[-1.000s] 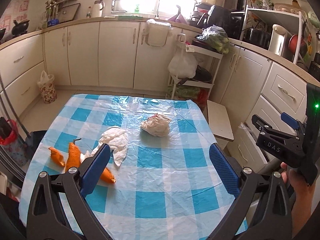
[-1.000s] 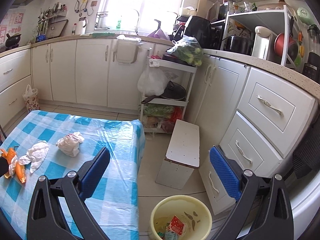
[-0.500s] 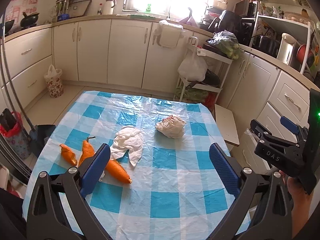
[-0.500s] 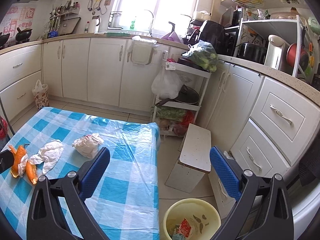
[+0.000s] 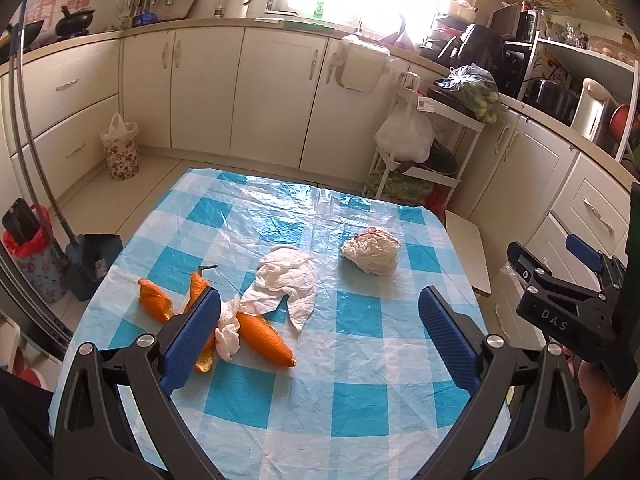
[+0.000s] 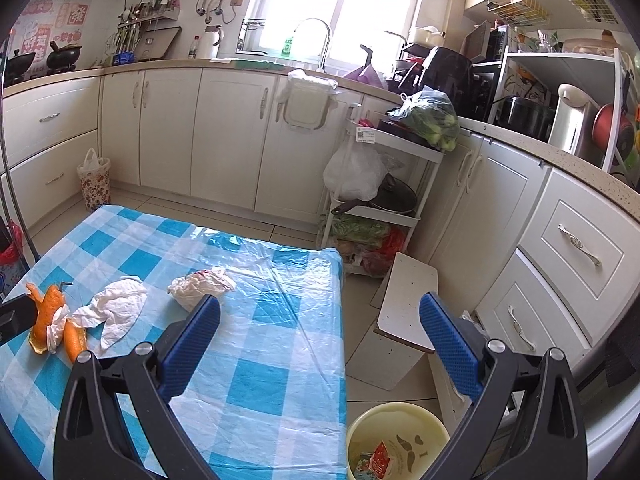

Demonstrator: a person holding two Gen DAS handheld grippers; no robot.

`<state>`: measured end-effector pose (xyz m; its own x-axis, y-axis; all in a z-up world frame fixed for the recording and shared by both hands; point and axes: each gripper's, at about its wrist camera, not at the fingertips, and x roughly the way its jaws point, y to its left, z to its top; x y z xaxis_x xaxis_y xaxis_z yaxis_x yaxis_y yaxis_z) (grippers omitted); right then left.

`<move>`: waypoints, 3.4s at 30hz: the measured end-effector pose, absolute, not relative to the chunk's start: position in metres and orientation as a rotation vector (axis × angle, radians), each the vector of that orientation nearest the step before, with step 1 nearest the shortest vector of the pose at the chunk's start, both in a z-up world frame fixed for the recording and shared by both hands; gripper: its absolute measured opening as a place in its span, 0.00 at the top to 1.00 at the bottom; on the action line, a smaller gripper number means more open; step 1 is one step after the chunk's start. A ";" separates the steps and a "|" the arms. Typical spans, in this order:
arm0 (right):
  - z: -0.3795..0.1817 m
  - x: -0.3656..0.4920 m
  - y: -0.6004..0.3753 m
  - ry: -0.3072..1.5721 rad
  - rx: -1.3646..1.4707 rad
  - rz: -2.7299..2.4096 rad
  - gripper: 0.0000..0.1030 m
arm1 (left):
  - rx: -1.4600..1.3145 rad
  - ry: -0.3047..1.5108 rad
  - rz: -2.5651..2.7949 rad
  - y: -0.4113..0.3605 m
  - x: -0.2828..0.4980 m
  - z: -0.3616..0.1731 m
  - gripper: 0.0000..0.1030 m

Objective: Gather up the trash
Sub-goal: 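Move both empty tools back over the table toward the orange peels, then grasp an orange peel with the right tool while the left tool grasps another peel, then carry both orange peels in the tools toward the yellow bucket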

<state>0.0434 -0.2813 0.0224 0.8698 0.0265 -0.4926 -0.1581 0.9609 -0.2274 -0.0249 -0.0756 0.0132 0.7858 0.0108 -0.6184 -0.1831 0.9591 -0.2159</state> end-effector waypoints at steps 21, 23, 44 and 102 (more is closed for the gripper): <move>-0.013 0.043 -0.212 0.668 -0.280 0.508 0.08 | -0.365 0.823 0.366 0.062 -0.022 -0.034 0.07; -0.018 0.043 -0.201 0.692 -0.274 0.574 0.15 | -0.373 0.835 0.376 0.068 -0.023 -0.038 0.07; -0.075 0.039 -0.134 0.917 -0.319 0.816 0.85 | -0.467 0.932 0.397 0.108 -0.006 -0.075 0.07; -0.053 0.034 -0.213 0.950 -0.171 0.744 0.84 | -0.285 0.742 0.179 0.035 -0.017 -0.041 0.95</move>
